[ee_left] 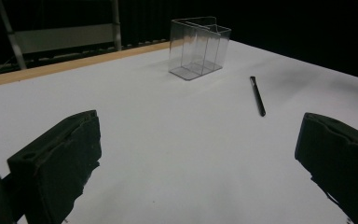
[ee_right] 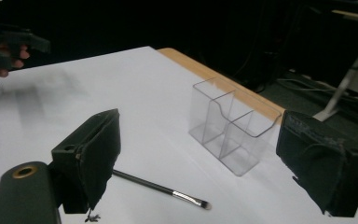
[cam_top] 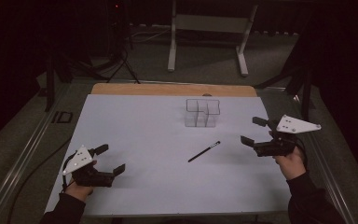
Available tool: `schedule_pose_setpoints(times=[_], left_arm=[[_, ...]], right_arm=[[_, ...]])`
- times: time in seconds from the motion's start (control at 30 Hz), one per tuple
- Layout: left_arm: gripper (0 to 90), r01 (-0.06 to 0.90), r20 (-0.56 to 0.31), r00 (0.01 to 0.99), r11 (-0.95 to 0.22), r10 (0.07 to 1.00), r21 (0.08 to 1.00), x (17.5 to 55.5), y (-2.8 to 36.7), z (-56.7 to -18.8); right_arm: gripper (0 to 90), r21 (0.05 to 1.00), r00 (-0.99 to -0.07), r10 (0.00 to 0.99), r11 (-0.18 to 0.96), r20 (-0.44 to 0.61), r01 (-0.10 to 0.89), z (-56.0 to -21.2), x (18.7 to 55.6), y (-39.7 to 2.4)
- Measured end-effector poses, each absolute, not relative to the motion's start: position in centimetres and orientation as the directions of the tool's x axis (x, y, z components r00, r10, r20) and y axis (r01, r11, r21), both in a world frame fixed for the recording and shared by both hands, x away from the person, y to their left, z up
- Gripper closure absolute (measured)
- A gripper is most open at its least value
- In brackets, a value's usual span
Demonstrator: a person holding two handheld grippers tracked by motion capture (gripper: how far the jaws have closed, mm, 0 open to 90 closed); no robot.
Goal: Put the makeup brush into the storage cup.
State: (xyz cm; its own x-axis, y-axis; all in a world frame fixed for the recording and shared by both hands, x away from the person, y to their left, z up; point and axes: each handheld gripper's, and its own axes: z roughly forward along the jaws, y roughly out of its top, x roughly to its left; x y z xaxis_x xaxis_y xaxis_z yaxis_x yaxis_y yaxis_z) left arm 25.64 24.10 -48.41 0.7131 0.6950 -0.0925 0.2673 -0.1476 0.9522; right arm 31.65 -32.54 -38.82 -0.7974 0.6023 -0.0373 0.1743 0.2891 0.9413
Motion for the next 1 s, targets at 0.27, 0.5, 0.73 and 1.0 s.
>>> schedule_pose_setpoints(times=[0.27,0.5,0.73,1.0], left_arm=[[1.8,0.266,-0.088,0.716,-0.154,0.692,0.952,25.6,24.0,-48.4],[1.8,0.265,-0.087,0.718,-0.156,0.691,0.951,25.6,24.0,-48.4],[1.8,0.265,-0.087,0.720,-0.158,0.688,0.951,25.6,23.9,-48.4],[1.7,0.265,-0.085,0.722,-0.162,0.687,0.950,25.6,23.9,-48.5]], right_arm=[[14.2,0.918,-0.840,0.542,0.334,0.000,0.215,-40.4,33.1,-31.4],[14.2,0.878,-0.869,0.492,0.392,0.053,0.275,-42.4,34.3,-30.5],[14.1,0.840,-0.885,0.458,0.444,0.086,0.311,-44.5,35.3,-29.9],[15.0,0.772,-0.906,0.410,0.539,0.109,0.337,-46.3,36.2,-29.1]])
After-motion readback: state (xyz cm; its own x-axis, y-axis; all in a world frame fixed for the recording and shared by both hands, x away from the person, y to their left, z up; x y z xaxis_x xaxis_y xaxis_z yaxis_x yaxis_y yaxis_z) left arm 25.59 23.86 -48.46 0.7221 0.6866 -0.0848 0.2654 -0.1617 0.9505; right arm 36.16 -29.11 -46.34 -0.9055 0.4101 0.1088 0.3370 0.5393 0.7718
